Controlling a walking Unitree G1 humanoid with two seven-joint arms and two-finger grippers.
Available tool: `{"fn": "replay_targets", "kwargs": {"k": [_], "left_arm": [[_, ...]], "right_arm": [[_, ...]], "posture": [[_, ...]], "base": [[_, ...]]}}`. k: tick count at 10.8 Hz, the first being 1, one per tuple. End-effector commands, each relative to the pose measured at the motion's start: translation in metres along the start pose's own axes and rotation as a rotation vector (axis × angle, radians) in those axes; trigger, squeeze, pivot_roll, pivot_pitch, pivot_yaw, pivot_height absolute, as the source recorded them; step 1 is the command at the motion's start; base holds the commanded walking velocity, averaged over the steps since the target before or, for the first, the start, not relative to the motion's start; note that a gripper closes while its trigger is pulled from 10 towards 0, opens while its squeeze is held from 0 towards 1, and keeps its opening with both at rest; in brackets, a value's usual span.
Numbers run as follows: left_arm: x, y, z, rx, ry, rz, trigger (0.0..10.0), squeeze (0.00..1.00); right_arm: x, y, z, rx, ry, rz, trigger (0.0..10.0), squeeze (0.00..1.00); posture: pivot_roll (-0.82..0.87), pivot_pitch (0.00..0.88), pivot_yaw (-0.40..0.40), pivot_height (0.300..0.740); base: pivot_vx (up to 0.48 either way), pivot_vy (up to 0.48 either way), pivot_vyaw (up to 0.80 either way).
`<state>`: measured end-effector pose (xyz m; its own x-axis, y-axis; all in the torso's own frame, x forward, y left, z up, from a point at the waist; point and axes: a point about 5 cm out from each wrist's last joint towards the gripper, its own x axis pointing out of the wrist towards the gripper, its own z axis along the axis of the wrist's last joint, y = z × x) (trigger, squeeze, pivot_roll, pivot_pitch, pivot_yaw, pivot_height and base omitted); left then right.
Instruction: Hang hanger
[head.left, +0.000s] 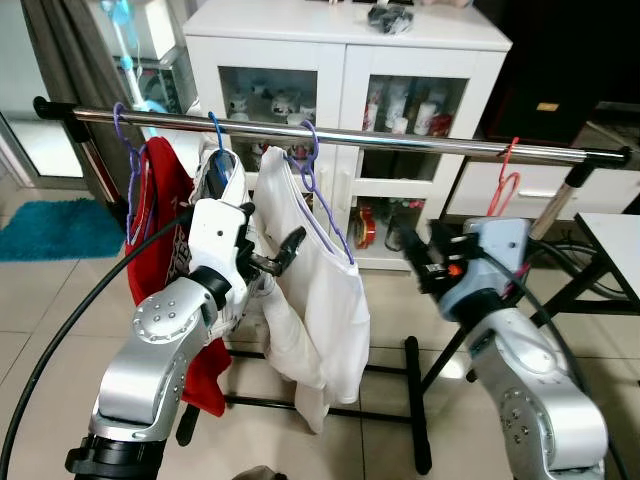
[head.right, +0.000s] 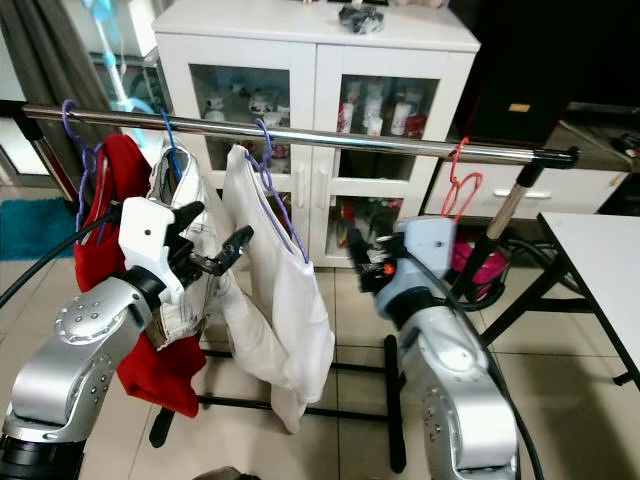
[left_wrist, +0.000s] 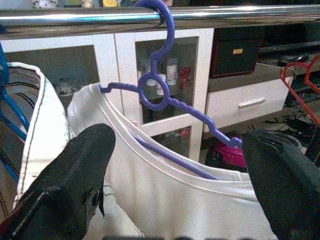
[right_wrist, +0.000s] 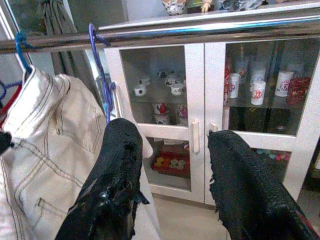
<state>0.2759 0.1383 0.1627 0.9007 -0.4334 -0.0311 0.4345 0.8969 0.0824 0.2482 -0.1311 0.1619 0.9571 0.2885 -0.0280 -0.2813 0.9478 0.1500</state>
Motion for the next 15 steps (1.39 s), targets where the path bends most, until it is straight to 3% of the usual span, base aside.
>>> {"fn": "replay_targets", "kwargs": {"k": [1,2,5,7,9,15], "left_arm": [[0.004,-0.004,0.002,0.026,-0.007,-0.004,10.0,0.0],[0.001,-0.003,0.001,-0.012,-0.013,0.005,10.0,0.0],[0.006,-0.003,-0.003,0.028,0.02,0.014,10.0,0.0],[0.003,-0.002,-0.004,0.032,0.019,-0.006,10.0,0.0],[0.007,-0.002,0.0,0.009,-0.007,0.009,10.0,0.0],[0.006,-0.004,-0.006,-0.006,0.037,-0.002,10.0,0.0]], "right_arm": [[-0.001,-0.007,-0.003,-0.001,0.01,-0.025,10.0,0.0],[0.0,-0.008,-0.006,0.011,0.009,-0.044,10.0,0.0],[0.002,-0.013,-0.011,0.034,0.028,-0.092,10.0,0.0],[0.001,-0.008,-0.015,0.117,0.041,-0.08,10.0,0.0],[0.002,-0.007,-0.015,0.077,0.035,-0.076,10.0,0.0],[0.004,-0.014,-0.019,0.09,0.069,-0.123,10.0,0.0]], "posture": [[-0.09,0.0,0.009,0.74],[-0.1,0.0,0.004,0.74],[-0.09,0.0,0.009,0.74],[-0.09,0.0,0.005,0.74],[-0.09,0.0,0.013,0.74],[-0.09,0.0,0.005,0.74]], "base": [[0.0,0.0,0.8],[0.0,0.0,0.8],[0.0,0.0,0.27],[0.0,0.0,0.0],[0.0,0.0,0.0],[0.0,0.08,0.0]]}}
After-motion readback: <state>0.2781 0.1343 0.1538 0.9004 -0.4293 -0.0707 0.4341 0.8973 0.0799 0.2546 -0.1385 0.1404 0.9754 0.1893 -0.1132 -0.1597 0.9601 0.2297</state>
